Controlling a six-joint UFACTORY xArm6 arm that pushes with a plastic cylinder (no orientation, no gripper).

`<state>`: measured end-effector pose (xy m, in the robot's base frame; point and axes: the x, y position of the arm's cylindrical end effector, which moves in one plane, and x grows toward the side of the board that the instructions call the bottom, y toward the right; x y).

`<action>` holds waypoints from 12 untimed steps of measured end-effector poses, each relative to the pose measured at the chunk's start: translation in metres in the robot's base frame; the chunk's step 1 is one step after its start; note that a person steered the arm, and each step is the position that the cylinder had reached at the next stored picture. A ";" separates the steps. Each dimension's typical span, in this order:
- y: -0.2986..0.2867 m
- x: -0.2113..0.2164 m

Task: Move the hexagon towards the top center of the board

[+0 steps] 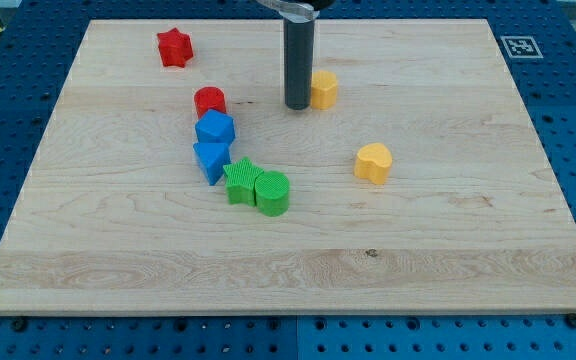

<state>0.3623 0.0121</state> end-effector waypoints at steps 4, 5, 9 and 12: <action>0.012 -0.022; 0.041 -0.008; 0.083 0.013; 0.056 -0.035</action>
<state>0.3271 0.0683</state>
